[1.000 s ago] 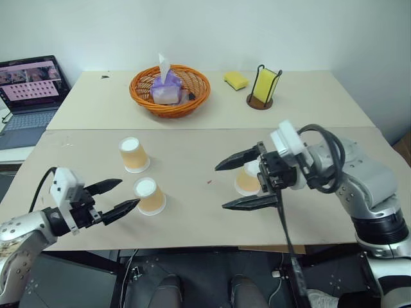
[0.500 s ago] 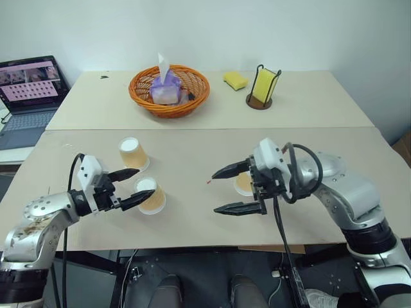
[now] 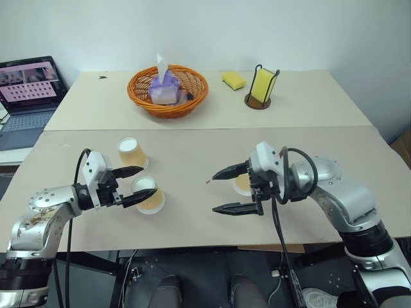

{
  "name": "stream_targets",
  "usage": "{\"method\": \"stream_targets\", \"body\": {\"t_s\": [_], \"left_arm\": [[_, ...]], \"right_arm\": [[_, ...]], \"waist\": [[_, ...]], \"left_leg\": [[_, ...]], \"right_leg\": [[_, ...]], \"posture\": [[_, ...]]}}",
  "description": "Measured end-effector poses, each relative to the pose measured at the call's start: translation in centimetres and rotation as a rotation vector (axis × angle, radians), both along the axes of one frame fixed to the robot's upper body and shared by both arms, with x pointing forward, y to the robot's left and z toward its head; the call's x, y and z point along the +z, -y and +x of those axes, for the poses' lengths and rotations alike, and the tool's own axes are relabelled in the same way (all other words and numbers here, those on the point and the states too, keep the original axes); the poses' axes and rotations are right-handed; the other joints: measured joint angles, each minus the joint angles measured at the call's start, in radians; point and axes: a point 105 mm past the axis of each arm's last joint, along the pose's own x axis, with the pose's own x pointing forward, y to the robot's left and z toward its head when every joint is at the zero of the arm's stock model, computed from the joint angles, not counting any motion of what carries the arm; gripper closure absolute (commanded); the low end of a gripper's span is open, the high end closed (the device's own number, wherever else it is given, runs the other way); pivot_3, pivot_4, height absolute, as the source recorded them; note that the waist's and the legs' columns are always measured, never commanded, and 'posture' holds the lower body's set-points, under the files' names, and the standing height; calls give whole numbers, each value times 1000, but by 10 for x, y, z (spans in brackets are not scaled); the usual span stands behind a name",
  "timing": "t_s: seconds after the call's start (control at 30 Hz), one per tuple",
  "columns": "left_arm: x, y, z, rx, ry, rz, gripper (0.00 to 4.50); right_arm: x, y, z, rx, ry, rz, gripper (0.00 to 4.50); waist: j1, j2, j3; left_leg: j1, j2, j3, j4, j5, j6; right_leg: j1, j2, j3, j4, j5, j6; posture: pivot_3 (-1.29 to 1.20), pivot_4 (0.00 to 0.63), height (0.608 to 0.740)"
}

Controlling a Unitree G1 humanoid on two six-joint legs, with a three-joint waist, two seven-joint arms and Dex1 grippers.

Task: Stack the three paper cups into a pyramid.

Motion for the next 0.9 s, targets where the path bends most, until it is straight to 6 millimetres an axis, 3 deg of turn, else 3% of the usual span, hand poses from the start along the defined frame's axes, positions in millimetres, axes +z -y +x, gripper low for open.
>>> {"method": "stream_targets", "body": {"t_s": [0.07, 0.47, 0.73, 0.9], "left_arm": [[0, -1, 1, 2, 0, 1, 1730], [7, 5, 11, -3, 20, -13, 1730], [40, 53, 39, -146, 98, -59, 1730], [38, 91, 59, -284, 47, -28, 1730]], "right_arm": [[0, 0, 1, -4, 4, -1, 0], [-2, 2, 5, -28, 8, -6, 0], [-2, 1, 10, -56, 21, 4, 0], [-1, -2, 13, -76, 33, 22, 0]], "waist": [[0, 0, 0], [0, 0, 0], [12, -1, 0], [15, -1, 0]], "left_leg": [[0, 0, 0, 0, 0, 0], [0, 0, 0, 0, 0, 0], [-3, -1, -3, 3, 0, 0], [-4, -1, -3, 5, 0, 0]], "right_leg": [[0, 0, 0, 0, 0, 0], [0, 0, 0, 0, 0, 0], [0, 0, -2, 0, 0, 0], [0, 1, -3, 0, 0, 0]], "posture": [[0, 150, 732], [0, 150, 732], [0, 150, 732], [0, 150, 732]]}}
